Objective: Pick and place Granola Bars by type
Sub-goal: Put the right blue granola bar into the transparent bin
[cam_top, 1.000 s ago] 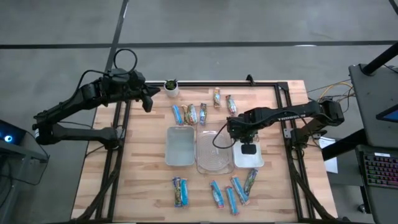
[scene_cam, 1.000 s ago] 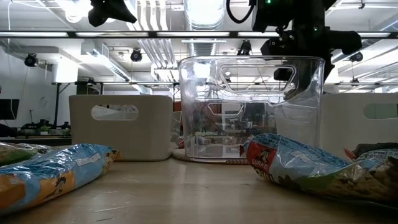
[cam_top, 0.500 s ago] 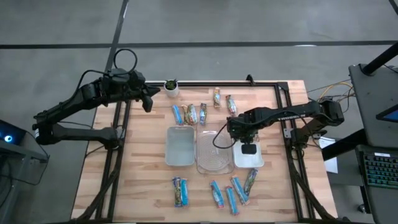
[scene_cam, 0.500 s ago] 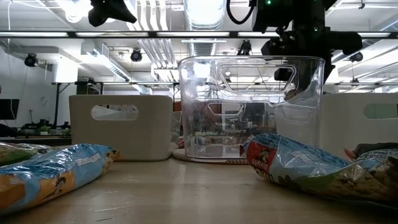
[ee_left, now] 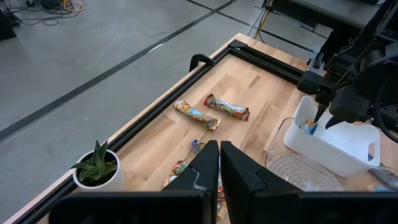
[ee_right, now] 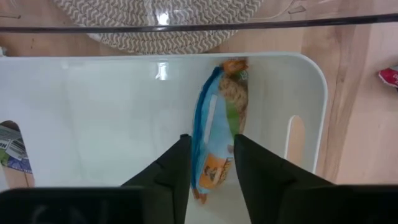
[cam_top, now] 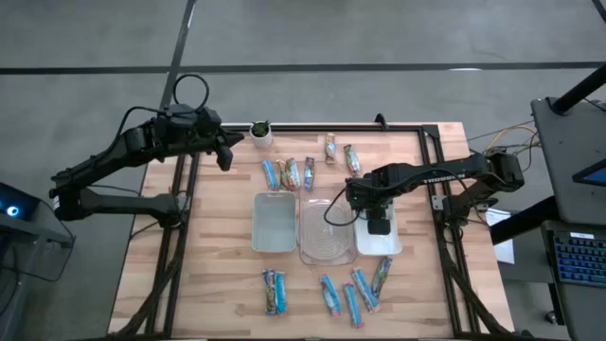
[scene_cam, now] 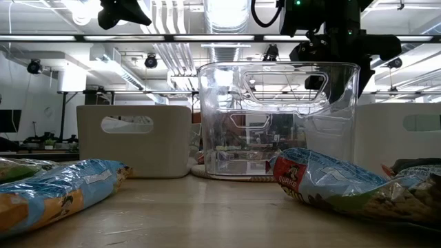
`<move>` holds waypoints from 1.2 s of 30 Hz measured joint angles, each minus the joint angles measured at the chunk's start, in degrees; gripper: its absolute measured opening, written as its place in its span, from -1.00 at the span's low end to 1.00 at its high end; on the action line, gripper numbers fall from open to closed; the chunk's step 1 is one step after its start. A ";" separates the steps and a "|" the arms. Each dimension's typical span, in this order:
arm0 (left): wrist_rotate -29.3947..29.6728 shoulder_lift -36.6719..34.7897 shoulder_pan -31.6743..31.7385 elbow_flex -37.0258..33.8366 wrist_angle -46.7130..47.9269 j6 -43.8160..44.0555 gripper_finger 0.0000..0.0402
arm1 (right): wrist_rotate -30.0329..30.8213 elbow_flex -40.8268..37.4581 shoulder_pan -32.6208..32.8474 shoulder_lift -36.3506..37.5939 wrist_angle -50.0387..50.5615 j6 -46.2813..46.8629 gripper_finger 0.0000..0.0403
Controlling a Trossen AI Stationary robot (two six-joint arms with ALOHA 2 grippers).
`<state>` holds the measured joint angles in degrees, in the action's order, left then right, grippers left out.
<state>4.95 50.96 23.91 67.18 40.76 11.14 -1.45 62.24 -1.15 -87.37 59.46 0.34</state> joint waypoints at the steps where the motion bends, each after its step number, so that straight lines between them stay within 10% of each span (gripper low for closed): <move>1: 0.00 0.00 -0.01 0.00 -0.01 0.00 -1.00 | 0.00 0.00 0.00 0.00 0.02 0.06 -0.42; 15: 0.01 0.01 -0.01 0.00 -0.01 0.00 -1.00 | 0.39 8.17 0.00 0.33 3.53 -0.16 -0.92; 28: -0.82 0.02 0.01 0.00 -0.01 -0.02 -1.00 | 9.02 27.91 -0.22 0.42 11.11 3.03 -0.96; 36: -1.44 0.02 0.01 0.00 -0.03 -2.52 -1.00 | -7.34 34.98 0.87 0.31 11.16 7.62 -0.96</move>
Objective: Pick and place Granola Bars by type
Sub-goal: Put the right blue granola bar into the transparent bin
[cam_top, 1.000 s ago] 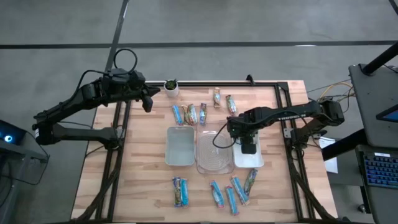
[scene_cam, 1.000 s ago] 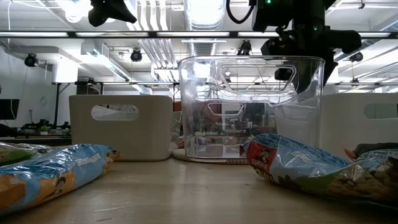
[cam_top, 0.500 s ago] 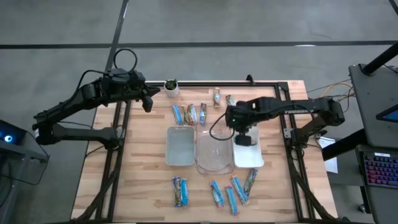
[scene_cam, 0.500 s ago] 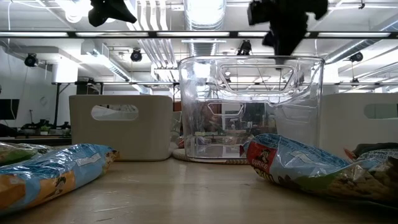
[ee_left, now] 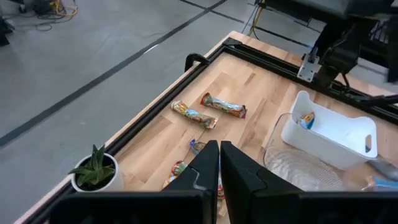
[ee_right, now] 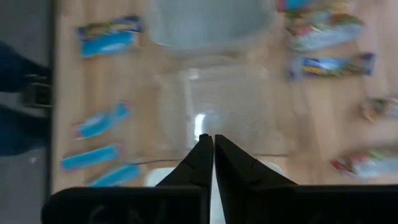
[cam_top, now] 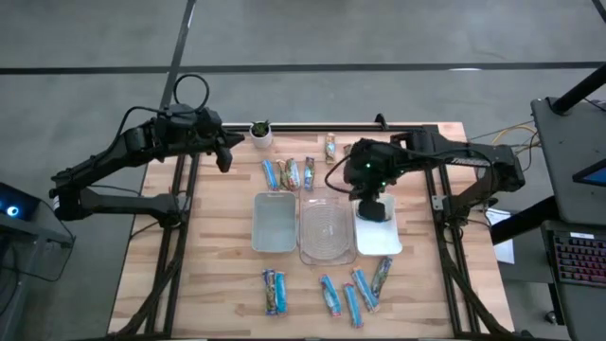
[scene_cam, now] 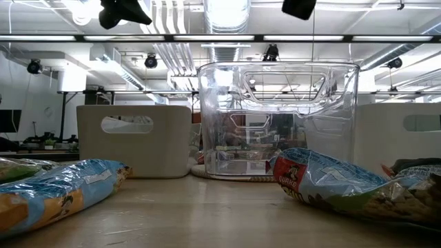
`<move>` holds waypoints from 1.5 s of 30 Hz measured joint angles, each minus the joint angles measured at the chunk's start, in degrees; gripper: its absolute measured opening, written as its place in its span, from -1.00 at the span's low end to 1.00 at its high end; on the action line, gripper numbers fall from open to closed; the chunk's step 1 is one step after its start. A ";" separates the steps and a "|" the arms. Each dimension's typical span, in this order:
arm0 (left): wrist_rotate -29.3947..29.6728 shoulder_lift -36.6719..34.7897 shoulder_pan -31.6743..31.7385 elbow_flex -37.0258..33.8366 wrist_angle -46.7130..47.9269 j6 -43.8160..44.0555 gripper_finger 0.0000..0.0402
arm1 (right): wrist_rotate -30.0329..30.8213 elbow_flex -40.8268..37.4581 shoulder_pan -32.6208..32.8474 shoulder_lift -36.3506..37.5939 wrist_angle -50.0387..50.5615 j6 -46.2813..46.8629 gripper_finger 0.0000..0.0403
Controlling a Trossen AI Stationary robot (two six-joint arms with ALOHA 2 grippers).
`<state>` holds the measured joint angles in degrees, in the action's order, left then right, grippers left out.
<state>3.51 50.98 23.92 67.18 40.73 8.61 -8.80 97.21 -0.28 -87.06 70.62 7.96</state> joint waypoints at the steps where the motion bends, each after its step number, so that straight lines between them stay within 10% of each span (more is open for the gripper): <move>1: -0.04 0.00 0.00 0.00 0.00 -0.36 -1.00 | -0.09 0.54 0.73 -0.05 -0.08 0.31 -0.96; 26: -10.23 -0.31 -0.18 0.00 0.00 -6.00 -1.00 | 7.28 -0.68 28.96 -0.20 2.58 -1.94 -0.96; 45: -14.79 -0.61 -1.76 0.00 -0.15 -5.45 -1.00 | 6.84 -8.01 36.72 -1.96 2.17 -7.62 -0.96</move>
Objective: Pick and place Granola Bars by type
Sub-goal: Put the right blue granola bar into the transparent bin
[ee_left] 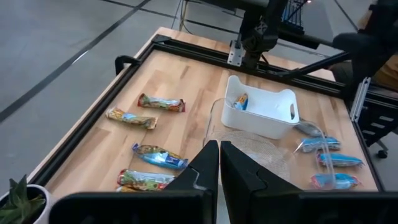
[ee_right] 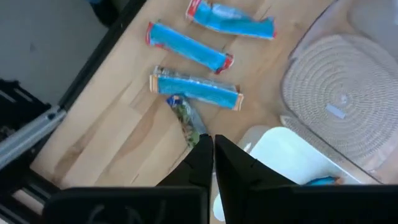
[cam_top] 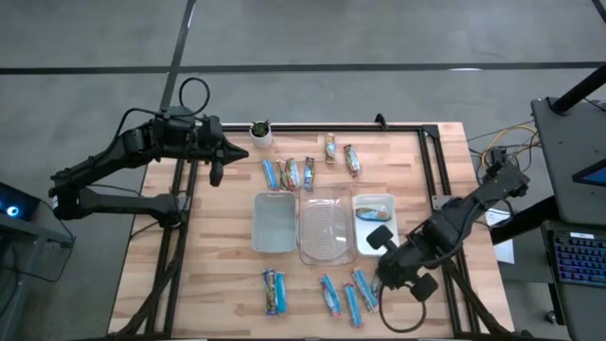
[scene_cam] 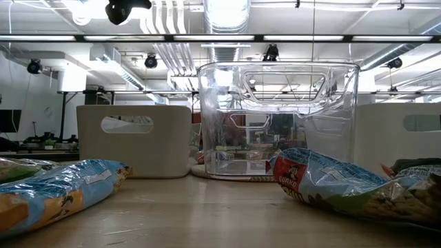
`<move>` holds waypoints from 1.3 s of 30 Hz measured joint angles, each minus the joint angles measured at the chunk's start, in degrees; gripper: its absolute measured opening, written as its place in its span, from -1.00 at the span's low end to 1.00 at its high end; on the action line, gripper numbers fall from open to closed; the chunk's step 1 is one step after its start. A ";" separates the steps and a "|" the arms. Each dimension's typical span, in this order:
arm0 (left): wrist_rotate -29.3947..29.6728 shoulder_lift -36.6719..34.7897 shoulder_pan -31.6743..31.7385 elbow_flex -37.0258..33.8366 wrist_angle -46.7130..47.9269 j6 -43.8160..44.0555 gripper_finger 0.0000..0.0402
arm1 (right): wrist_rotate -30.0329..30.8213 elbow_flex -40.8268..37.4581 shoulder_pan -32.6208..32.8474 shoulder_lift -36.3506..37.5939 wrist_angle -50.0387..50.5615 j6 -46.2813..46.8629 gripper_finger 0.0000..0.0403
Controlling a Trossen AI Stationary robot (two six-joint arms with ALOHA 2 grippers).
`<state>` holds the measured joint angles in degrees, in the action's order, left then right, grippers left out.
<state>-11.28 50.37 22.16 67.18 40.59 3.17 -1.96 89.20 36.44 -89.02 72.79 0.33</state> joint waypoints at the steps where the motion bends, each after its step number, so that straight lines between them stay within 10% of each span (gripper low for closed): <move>1: 0.05 0.00 -0.01 0.00 -0.05 -0.21 -1.00 | -0.06 -0.29 0.08 -0.53 -0.47 -0.26 -0.96; 10: 0.17 0.00 -0.05 0.00 -0.14 -0.59 -1.00 | -4.58 -0.96 0.75 -7.69 -6.12 2.26 -0.90; 26: 0.18 -0.28 -0.10 0.00 -0.13 -1.06 -1.00 | -3.91 -4.52 2.25 -10.04 -7.46 5.01 -0.06; 39: 0.18 -0.37 -0.10 0.00 -0.07 -1.06 -1.00 | -3.91 -14.04 3.45 -9.87 -13.66 2.27 -0.08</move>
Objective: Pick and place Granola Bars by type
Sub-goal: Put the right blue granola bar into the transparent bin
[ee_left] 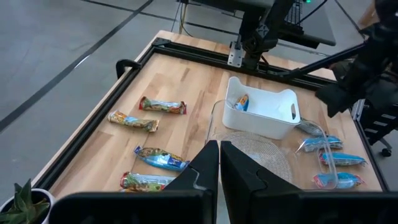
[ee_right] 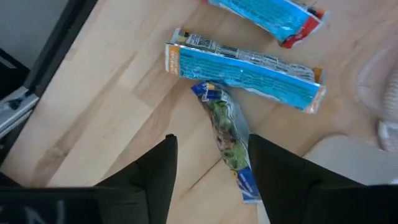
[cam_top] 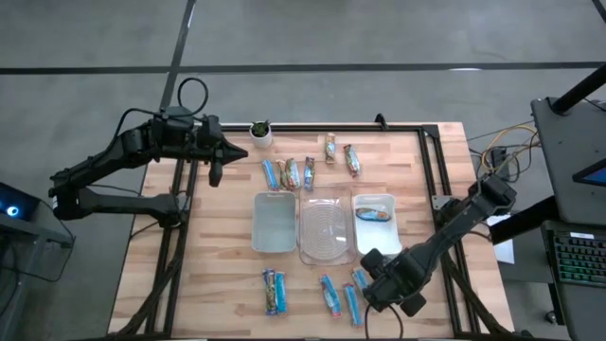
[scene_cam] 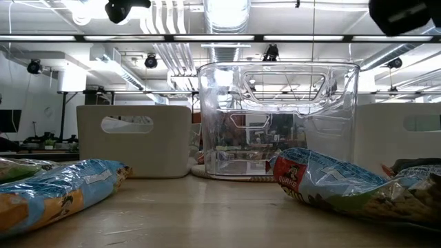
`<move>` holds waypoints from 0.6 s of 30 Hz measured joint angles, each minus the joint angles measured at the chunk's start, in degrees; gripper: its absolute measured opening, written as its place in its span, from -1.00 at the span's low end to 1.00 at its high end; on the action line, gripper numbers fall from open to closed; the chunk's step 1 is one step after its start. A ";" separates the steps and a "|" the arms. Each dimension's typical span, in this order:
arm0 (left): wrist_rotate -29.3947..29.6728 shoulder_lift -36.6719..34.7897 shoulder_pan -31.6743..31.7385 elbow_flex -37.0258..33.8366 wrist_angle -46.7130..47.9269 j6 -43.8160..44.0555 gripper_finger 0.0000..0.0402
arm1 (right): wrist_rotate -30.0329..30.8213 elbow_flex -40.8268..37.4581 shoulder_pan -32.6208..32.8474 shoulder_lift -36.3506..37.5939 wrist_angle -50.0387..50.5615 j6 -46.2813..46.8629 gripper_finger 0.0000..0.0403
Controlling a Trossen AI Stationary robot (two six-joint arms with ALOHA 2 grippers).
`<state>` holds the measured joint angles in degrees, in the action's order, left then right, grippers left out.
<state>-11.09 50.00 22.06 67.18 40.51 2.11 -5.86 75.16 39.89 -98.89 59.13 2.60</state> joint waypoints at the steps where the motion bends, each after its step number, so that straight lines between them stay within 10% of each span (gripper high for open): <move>1: 0.00 0.00 0.00 0.00 0.00 0.00 -1.00 | 0.00 -0.74 0.01 0.01 -0.82 0.03 -0.08; 18: 0.00 0.00 0.00 0.00 0.00 0.87 -1.00 | 4.54 -10.24 -0.01 0.03 -8.78 -2.78 -0.14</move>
<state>-11.09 50.00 22.06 67.18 40.51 2.97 -1.32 64.92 39.88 -98.86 50.35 -0.18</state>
